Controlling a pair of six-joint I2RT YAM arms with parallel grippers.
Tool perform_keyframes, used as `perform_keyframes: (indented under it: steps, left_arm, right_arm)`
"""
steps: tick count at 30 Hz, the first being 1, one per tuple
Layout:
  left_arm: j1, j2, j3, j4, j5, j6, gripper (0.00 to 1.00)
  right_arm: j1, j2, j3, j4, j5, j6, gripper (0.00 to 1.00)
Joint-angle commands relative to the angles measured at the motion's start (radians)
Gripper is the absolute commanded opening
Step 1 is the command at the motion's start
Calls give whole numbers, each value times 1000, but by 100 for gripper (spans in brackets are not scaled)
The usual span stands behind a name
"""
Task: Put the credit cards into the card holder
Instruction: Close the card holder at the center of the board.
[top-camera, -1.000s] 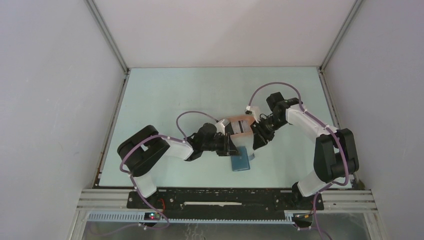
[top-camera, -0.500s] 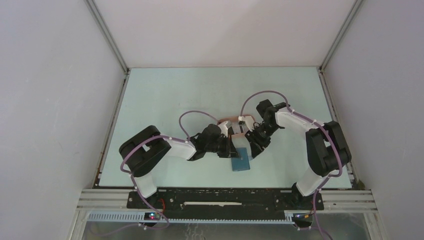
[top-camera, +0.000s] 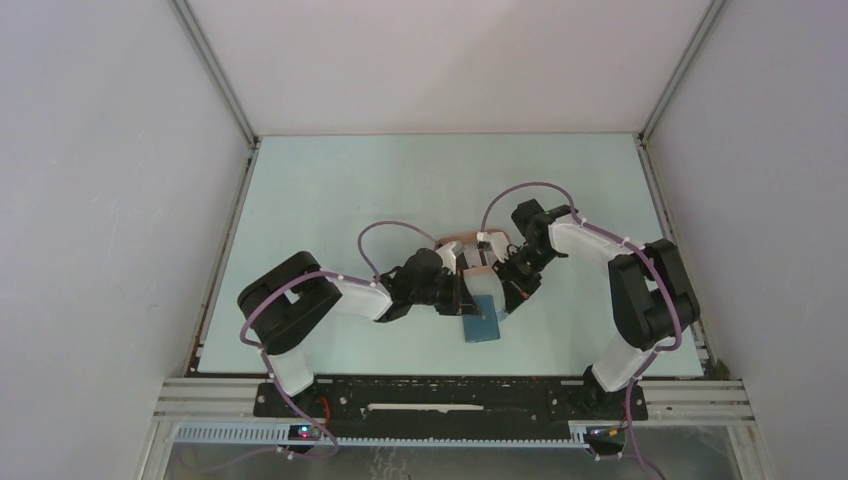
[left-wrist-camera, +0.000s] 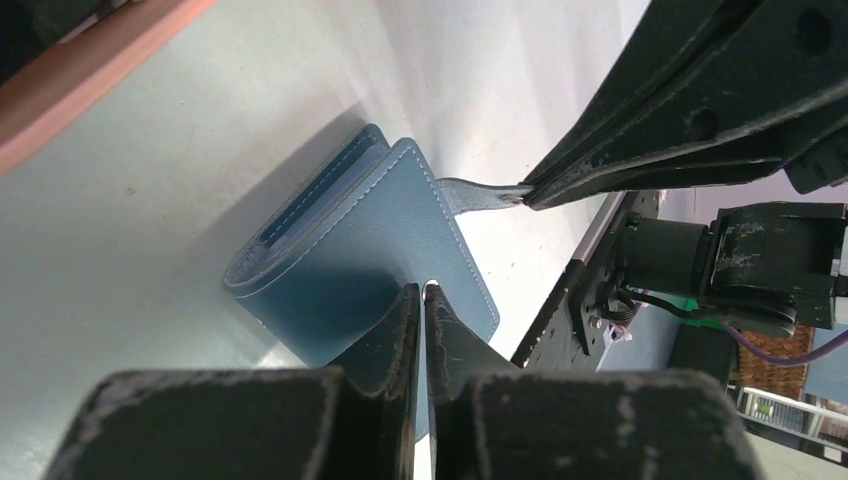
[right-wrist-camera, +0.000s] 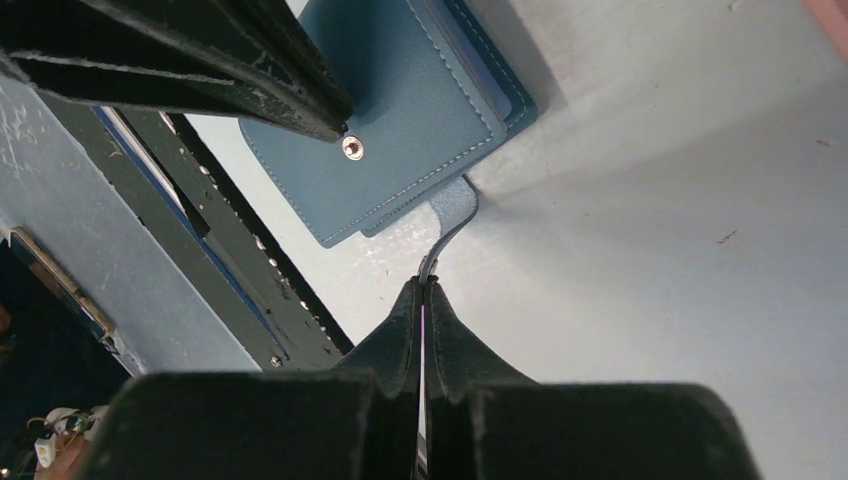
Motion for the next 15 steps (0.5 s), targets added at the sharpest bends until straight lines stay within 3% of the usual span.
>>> perform_keyframes:
  steps: [1, 9, 15]
  left_arm:
    - [-7, -69, -24, 65, -16, 10, 11]
    - [-5, -173, -112, 83, -58, 15, 22]
    - [4, -141, -120, 87, -61, 31, 23]
  right_arm:
    - [-10, -40, 1, 43, 14, 24, 0]
    - [-35, -102, 24, 117, 41, 61, 0]
    - [-30, -87, 58, 134, 54, 66, 0]
